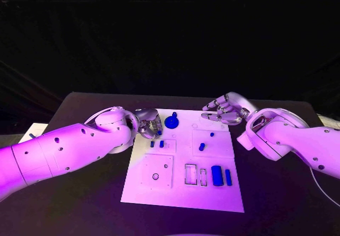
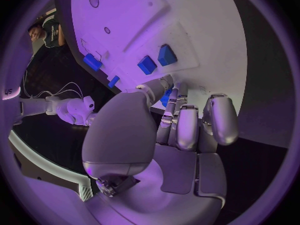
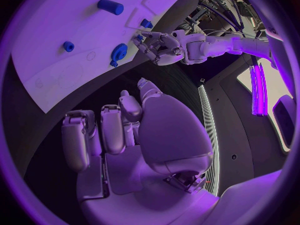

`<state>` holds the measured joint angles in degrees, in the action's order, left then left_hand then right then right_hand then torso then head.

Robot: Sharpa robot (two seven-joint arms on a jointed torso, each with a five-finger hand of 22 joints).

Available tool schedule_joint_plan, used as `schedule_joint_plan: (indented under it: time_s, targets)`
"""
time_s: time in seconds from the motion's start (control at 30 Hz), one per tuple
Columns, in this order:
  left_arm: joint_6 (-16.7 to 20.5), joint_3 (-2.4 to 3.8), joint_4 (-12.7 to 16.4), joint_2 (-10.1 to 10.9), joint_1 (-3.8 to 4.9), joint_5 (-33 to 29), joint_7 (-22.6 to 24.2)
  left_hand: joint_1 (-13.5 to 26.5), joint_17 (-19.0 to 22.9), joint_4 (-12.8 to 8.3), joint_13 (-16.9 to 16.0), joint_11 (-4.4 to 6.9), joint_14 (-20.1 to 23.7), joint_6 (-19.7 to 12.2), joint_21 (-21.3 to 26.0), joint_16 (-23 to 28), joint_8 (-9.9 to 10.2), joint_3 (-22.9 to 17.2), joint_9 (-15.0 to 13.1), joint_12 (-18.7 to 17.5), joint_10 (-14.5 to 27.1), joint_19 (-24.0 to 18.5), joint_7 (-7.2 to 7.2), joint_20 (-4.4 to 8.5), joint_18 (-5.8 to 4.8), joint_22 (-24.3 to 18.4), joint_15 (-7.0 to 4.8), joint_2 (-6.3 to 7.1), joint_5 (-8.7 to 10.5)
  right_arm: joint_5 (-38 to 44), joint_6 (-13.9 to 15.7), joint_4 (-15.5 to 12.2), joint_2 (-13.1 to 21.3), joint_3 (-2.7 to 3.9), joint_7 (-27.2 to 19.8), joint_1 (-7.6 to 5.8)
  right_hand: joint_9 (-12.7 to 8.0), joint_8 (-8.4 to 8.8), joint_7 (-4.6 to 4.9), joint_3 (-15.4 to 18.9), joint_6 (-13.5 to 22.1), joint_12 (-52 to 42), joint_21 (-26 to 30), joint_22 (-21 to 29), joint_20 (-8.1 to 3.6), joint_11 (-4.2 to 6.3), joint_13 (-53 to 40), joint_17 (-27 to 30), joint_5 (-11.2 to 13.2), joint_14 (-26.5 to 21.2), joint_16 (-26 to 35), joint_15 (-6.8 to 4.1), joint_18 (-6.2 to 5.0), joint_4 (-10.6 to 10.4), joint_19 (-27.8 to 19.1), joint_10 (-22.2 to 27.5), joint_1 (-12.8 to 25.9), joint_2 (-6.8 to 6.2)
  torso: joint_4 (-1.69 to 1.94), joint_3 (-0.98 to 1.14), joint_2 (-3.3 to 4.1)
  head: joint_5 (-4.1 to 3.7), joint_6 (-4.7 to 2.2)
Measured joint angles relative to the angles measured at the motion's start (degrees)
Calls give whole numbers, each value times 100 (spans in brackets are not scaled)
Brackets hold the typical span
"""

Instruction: Assemble the parts on the task board

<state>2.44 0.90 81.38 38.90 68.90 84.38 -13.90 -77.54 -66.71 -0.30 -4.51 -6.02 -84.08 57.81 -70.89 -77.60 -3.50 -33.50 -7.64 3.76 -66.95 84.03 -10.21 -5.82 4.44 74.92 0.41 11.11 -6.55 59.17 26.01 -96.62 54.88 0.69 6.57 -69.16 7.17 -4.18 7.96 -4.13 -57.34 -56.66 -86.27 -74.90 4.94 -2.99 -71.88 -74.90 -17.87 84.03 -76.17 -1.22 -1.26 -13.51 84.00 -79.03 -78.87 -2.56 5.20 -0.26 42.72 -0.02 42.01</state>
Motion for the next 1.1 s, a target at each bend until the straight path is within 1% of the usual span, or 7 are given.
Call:
schedule_joint_plan:
  time_s: [0.13,0.4,0.57,0.73,0.83,0.93,1.1]
  targets:
    - [-4,4,2,36,3,-1,-3,38,33,-15,23,-19,20,-88,91,0,0,-15,49,1,146,-21,-1,-21,0,3,20,38,0,0,1,1,3,0,0,0,0,0,-1,16,1,313,42,-3,0,11,170,0,0,0,62,0,0,16,0,138,0,0,0,0,-1,0,0]
    - [99,9,21,224,6,-56,14,20,68,-50,93,-134,12,-307,530,0,-6,16,194,1,543,-103,-63,-103,0,3,73,82,0,119,1,44,33,0,32,0,7,-18,26,-107,75,3752,373,-4,60,-88,2635,837,5,-6,1065,11,-137,-103,-329,1605,-280,-66,2,-4,-3,-1,-14]
    - [548,-1,-27,377,-3,-493,192,-100,86,-87,73,-119,-8,-130,833,0,-145,-122,194,68,528,-193,-116,-134,8,3,93,-38,-1,570,-137,113,66,0,92,0,28,-45,32,-389,-199,4676,395,-4,60,-125,3911,999,201,-2,1214,43,-136,34,-329,1538,-721,-206,5,-3,-8,-8,-30]
    - [1168,-22,-78,560,4,-2107,769,-269,793,-224,42,-69,163,30,1591,429,-280,-383,194,234,270,-488,-66,-91,228,-318,72,-207,-1,1385,-526,149,101,1,194,0,35,-16,-71,-680,-381,5125,395,-4,60,-77,4779,1068,226,-1,1271,42,-137,198,-329,1352,-938,-319,2,-3,-9,-14,-42]
    - [1336,-84,-56,701,1,-3430,1276,-191,1144,-164,-8,-9,340,96,2010,653,-340,-323,194,408,87,-687,-32,-75,228,-529,46,-294,20,1941,-796,135,123,1,259,7,35,-11,-102,-763,-432,5224,395,-4,61,-76,5051,1091,226,-1,1277,42,-137,239,-329,1333,-943,-324,-1,-1,-9,-38,-57]
    - [1349,-122,57,825,-4,-4632,1749,138,1784,38,-34,9,671,96,2792,1072,-347,-95,211,515,69,-1037,-32,-82,404,-936,57,-310,25,2466,-1024,88,151,3,323,36,43,3,-148,-825,-497,5272,395,-3,38,-60,5249,1113,259,-1,1303,42,-137,254,-306,1288,-942,-325,-3,-1,-8,-74,-68]
    - [1214,-151,355,1045,-69,-6872,2496,454,2351,195,-78,9,974,63,3550,1430,-392,279,235,663,70,-1356,1,-101,494,-1358,75,-306,25,3361,-1380,-9,180,0,453,112,43,27,-184,-954,-537,5273,395,-3,17,-39,5587,1129,528,-1,1303,42,-137,253,-285,1268,-872,-396,-3,-4,-7,-133,-80]
